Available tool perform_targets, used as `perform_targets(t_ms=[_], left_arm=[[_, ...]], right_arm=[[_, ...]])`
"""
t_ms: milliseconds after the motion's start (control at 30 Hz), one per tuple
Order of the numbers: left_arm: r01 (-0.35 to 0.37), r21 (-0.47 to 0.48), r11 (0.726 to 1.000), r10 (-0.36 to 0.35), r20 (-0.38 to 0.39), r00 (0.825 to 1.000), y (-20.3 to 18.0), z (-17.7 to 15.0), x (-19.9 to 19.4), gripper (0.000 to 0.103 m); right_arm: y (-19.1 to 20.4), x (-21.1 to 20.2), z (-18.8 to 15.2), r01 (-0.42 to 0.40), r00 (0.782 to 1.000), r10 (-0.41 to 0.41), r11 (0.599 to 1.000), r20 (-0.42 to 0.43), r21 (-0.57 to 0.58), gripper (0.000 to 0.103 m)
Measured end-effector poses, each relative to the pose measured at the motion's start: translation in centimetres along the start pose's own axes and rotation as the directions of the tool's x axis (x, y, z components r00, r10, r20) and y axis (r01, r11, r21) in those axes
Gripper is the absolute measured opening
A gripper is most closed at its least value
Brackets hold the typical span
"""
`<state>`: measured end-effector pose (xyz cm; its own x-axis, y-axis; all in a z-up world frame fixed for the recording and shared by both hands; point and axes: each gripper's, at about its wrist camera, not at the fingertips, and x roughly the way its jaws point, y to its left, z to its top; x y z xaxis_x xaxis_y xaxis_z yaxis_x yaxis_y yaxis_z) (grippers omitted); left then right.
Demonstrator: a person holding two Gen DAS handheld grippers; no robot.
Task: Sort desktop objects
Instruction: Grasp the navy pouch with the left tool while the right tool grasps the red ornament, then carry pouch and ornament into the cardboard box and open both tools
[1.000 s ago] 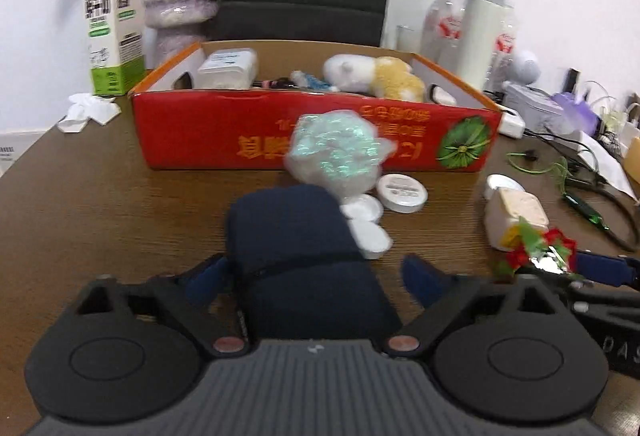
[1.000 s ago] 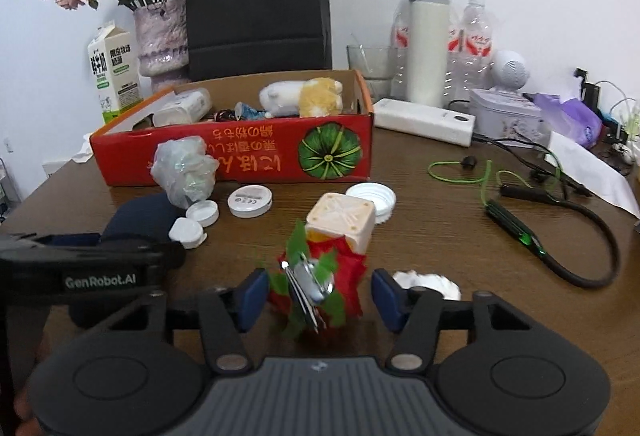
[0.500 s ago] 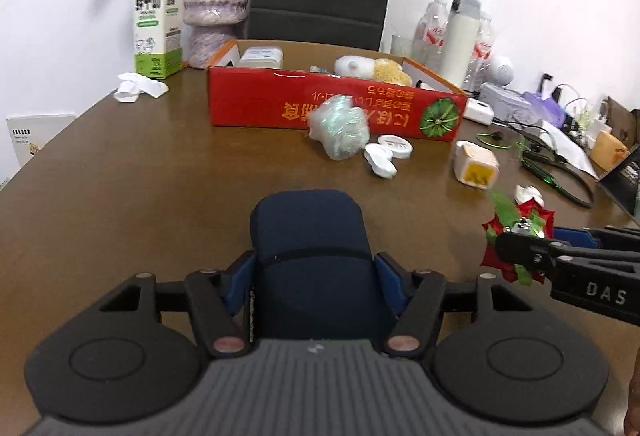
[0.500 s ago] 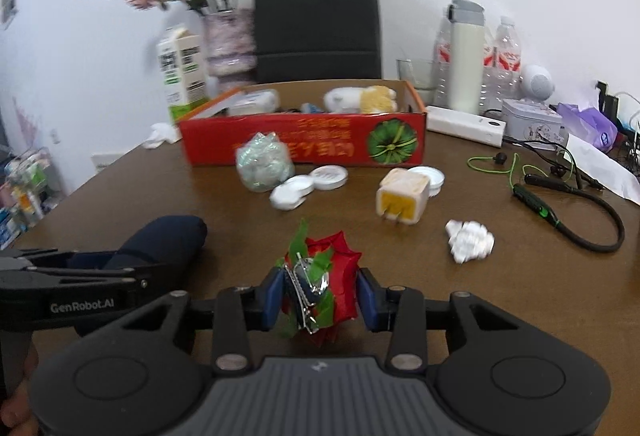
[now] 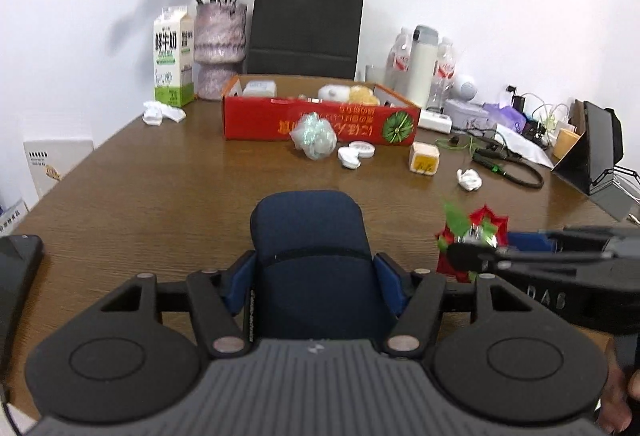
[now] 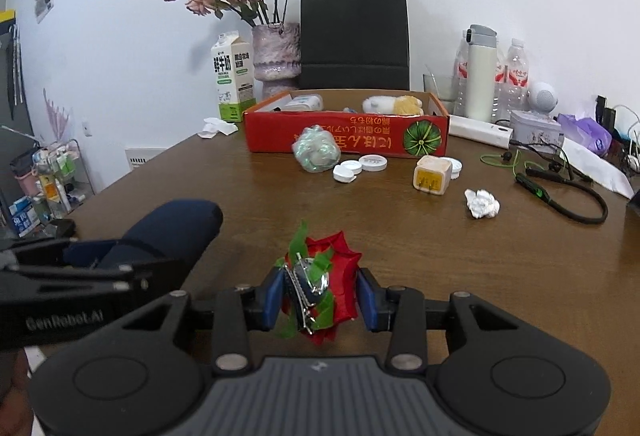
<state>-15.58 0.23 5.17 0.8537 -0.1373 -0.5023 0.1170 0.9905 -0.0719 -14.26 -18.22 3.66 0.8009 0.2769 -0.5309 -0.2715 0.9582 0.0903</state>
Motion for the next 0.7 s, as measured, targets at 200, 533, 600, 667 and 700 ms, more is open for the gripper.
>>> perform_targets(t_ms=[200,533,600,667,700], left_arm=[[-0.011,0.01,1.0,0.01,0.06,0.998,0.3,2.4,-0.7,0.064],[0.05,-0.013,0.999,-0.049,0.081,0.995,2.8,14.1,5.8,0.064],[0.08,-0.011,0.997,-0.079,0.069,0.994,3.4,17.2,8.5,0.064],[0.097,-0.02,0.995,-0.096,0.045,0.994,3.7,19.9,11.8,0.064],[0.101,-0.028,0.995,-0.1,0.03,0.995,3.9,21.3,13.9,0.064]], right_arm=[[-0.4,-1.3,0.3,0.004,1.0,-0.005,1.0,0.025,0.011,0.038],[-4.3,2.0,10.2,-0.025,0.995,0.025,1.0,0.101,-0.006,0.038],[-5.2,4.1,12.9,-0.032,0.993,0.034,0.999,0.109,-0.022,0.038],[-6.2,6.9,16.1,-0.028,0.993,0.031,0.999,0.114,-0.034,0.038],[-6.5,8.2,17.5,-0.029,0.993,0.033,0.999,0.115,-0.033,0.038]])
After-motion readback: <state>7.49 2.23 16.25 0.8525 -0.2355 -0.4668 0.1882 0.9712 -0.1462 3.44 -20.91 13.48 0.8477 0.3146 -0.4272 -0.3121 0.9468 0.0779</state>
